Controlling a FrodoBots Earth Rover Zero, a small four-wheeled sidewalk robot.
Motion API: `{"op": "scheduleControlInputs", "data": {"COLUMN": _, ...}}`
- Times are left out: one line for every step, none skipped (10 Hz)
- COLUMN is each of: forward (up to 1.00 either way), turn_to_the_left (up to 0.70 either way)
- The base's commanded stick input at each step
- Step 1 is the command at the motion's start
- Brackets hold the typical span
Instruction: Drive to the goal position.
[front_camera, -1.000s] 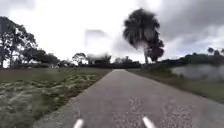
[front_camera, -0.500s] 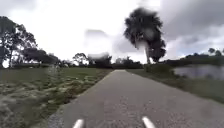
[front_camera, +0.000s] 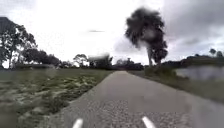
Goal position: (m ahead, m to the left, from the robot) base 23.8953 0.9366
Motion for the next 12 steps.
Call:
{"op": "scheduleControlInputs", "data": {"forward": 0.70, "turn_to_the_left": 0.00}}
{"op": "scheduleControlInputs", "data": {"forward": 0.70, "turn_to_the_left": 0.00}}
{"op": "scheduleControlInputs", "data": {"forward": 0.70, "turn_to_the_left": 0.00}}
{"op": "scheduleControlInputs", "data": {"forward": 0.70, "turn_to_the_left": 0.00}}
{"op": "scheduleControlInputs", "data": {"forward": 0.70, "turn_to_the_left": 0.00}}
{"op": "scheduleControlInputs", "data": {"forward": 0.70, "turn_to_the_left": 0.00}}
{"op": "scheduleControlInputs", "data": {"forward": 0.70, "turn_to_the_left": 0.00}}
{"op": "scheduleControlInputs", "data": {"forward": 0.70, "turn_to_the_left": 0.00}}
{"op": "scheduleControlInputs", "data": {"forward": 0.70, "turn_to_the_left": -0.04}}
{"op": "scheduleControlInputs", "data": {"forward": 0.70, "turn_to_the_left": -0.16}}
{"op": "scheduleControlInputs", "data": {"forward": 0.70, "turn_to_the_left": -0.24}}
{"op": "scheduleControlInputs", "data": {"forward": 0.70, "turn_to_the_left": -0.23}}
